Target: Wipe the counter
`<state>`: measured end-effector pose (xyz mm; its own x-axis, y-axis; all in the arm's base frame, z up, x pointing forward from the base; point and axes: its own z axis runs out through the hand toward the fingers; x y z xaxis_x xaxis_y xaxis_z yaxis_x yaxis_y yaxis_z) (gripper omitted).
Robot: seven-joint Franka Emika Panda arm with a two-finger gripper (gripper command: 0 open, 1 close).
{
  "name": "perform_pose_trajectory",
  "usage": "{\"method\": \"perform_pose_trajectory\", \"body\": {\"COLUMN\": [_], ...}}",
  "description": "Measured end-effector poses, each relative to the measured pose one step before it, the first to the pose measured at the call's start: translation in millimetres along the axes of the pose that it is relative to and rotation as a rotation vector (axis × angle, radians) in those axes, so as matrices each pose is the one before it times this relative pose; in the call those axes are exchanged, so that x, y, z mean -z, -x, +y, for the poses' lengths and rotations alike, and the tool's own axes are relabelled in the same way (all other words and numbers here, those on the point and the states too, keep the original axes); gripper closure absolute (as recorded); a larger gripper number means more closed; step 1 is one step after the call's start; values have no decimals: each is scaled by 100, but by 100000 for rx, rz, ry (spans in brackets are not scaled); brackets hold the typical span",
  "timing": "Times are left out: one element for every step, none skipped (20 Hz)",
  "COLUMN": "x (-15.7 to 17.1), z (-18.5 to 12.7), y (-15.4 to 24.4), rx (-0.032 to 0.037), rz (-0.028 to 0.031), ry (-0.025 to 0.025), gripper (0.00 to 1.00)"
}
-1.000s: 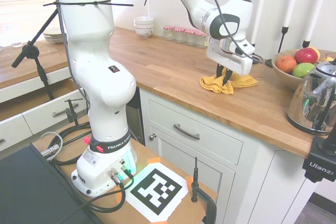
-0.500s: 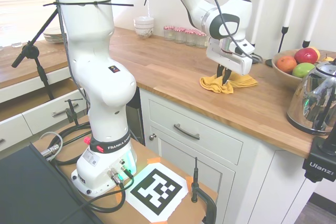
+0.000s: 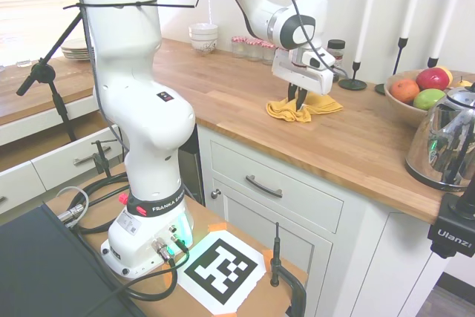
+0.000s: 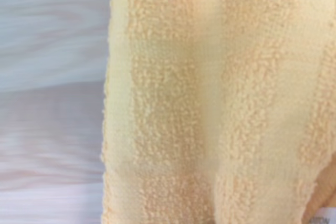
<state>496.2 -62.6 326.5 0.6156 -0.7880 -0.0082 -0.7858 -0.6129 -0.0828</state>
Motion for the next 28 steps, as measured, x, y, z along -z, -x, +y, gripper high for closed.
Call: {"method": "perform_pose_trajectory", "body": {"x": [-74,-67,-56,-34,-9,15,36,55,86,93,108,123,118,97,105,149,138,166,129,146,176,139,108,127,126,149,163,143], "z": [-861,-872,-990,-992,-976,-968,-1001,-908,-901,-902,-829,-753,-751,-760,-706,-764,-786,-774,-759,-732,-627,-549,-458,-426,-328,-327,-306,-233], "y": [861,892,1037,1066,1094,1137,1228,1163,1185,1218,1085,931,918,874,804,837,920,910,985,1052,936,831,772,739,645,713,731,620], "rx": [990,1012,1404,1247,1265,1411,1275,1235,1234,1286,1039,999,935,1031,850,951,1031,1036,1363,1222,1090,1221,1258,1186,1319,1315,1134,941], "rz": [558,621,1026,1212,1188,1208,1258,1223,1086,1083,833,676,555,662,714,702,824,844,1075,1312,1191,1067,1235,972,857,923,694,419], "ry": [519,612,871,871,785,774,753,687,474,462,358,469,525,480,537,585,750,504,729,640,601,631,758,676,624,483,293,289], "gripper": [100,100,100,100,100,100,100,100,100,100,100,100,100,100,100,100,100,100,100,100,100,100,100,100,100,100,100,100]}}
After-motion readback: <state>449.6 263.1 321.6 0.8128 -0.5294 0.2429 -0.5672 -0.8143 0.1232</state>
